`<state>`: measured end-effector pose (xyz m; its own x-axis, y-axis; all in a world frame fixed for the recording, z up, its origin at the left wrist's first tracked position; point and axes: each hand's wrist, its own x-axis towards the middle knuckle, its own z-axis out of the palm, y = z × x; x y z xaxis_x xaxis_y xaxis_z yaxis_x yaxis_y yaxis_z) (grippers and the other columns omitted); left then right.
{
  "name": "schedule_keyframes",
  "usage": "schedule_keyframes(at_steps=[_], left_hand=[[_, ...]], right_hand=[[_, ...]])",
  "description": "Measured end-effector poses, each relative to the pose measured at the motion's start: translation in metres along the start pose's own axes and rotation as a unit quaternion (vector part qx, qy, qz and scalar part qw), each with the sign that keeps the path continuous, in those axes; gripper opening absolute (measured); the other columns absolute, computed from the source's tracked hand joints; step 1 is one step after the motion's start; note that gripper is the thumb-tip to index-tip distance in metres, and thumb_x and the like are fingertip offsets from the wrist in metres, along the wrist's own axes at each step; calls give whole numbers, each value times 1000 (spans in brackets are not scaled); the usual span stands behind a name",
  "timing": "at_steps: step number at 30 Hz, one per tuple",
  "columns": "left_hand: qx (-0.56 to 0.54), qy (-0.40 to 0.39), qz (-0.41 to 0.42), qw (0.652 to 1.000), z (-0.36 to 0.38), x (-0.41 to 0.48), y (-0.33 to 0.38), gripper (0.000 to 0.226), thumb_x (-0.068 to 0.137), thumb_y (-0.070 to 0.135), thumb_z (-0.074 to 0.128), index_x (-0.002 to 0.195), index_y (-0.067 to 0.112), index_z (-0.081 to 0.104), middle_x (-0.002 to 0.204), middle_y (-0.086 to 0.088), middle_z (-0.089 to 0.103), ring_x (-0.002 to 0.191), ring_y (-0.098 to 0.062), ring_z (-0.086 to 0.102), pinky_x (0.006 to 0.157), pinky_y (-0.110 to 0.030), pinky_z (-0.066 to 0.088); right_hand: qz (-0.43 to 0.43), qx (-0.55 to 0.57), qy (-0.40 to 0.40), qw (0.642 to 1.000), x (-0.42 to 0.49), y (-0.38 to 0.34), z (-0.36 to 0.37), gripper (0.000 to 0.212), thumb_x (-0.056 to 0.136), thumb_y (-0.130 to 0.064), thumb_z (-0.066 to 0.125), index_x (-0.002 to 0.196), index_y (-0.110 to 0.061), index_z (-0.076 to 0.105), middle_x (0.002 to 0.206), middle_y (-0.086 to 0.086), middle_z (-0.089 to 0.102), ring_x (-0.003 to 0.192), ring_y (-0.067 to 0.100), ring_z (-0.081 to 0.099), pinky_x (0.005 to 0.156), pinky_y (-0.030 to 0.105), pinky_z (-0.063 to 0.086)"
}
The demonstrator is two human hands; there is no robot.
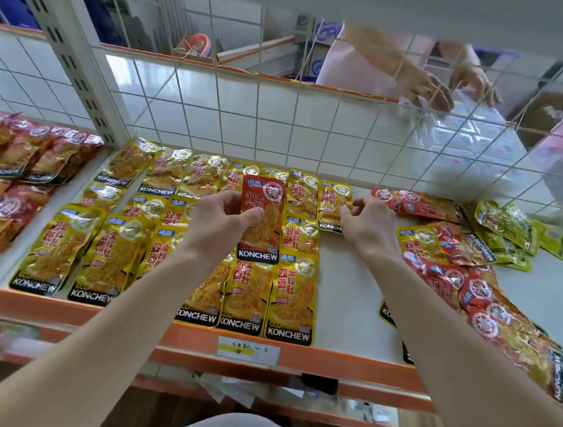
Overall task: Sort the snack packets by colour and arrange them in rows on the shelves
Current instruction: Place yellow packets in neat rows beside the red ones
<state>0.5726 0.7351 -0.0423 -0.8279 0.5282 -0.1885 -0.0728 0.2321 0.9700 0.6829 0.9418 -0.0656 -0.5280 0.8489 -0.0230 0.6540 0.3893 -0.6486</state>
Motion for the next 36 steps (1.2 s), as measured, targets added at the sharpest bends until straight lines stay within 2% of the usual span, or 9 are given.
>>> schedule_keyframes(at_steps=[3, 5, 8, 12, 16, 22, 26, 31, 36], left_hand=[[-1, -1, 1, 1000, 0, -1, 0, 12, 90, 18, 73, 101, 17, 72, 93, 1, 75, 85, -12, 73, 69, -22, 56], [-5, -1, 0, 1000, 0, -2, 0, 12, 90, 18, 73, 102, 16, 72, 93, 2, 75, 83, -10, 73, 65, -18, 55], [-6, -1, 1, 1000, -1, -3, 0, 14, 90, 18, 72, 103, 16, 72, 94, 2, 75, 84, -10, 73, 66, -19, 55], [-5, 0, 2, 1000, 0, -5, 1, 9, 90, 18, 72, 99, 19, 72, 94, 2, 75, 87, -12, 73, 72, -23, 56], [6, 5, 0, 1000, 2, -6, 0, 6, 90, 19, 73, 94, 22, 71, 94, 0, 74, 91, -17, 71, 80, -31, 58], [28, 0, -7, 1000, 1, -12, 2, 15, 90, 20, 73, 103, 13, 71, 95, -2, 73, 90, -18, 71, 76, -28, 58], [20, 1, -12, 1000, -3, -15, 6, 9, 91, 19, 71, 100, 18, 70, 95, -1, 73, 92, -18, 70, 77, -27, 57], [7, 22, -15, 1000, -6, -25, 9, 5, 91, 20, 71, 93, 24, 71, 93, 0, 74, 95, -23, 71, 89, -44, 58], [-8, 57, -17, 998, -16, -44, 10, 7, 92, 14, 69, 95, 20, 70, 91, 0, 73, 95, -24, 71, 82, -34, 59]], right_hand=[[-30, -36, 8, 999, -5, 3, 5, 41, 93, -28, 64, 126, -4, 62, 123, 17, 57, 116, 32, 54, 99, 34, 41], [-84, -57, 7, 995, -9, 5, 9, 44, 92, -28, 65, 130, -7, 60, 127, 15, 54, 122, 33, 48, 104, 37, 37], [-160, -91, -15, 983, -17, 7, 13, 45, 91, -27, 65, 134, -15, 59, 138, 8, 53, 129, 29, 43, 108, 44, 37], [-169, -107, -50, 978, -21, 8, 15, 42, 94, -28, 59, 136, -21, 59, 148, 0, 49, 133, 25, 41, 111, 45, 32], [-161, -97, -59, 981, -16, 8, 14, 44, 94, -27, 59, 137, -22, 58, 149, -1, 47, 135, 25, 41, 113, 45, 31], [-163, -81, -59, 982, -14, 9, 14, 43, 94, -27, 59, 136, -21, 58, 149, -1, 48, 135, 26, 41, 113, 47, 31], [-169, -59, -48, 983, -21, 8, 10, 42, 94, -26, 61, 135, -18, 60, 147, 2, 50, 134, 26, 42, 112, 48, 32], [-204, -29, -62, 977, -42, 0, 0, 44, 93, -24, 63, 136, -16, 58, 149, 4, 49, 139, 24, 39, 114, 51, 31], [-276, -9, -81, 958, -75, -19, 0, 42, 94, -30, 62, 135, -19, 59, 147, 2, 50, 139, 21, 40, 114, 47, 31]])
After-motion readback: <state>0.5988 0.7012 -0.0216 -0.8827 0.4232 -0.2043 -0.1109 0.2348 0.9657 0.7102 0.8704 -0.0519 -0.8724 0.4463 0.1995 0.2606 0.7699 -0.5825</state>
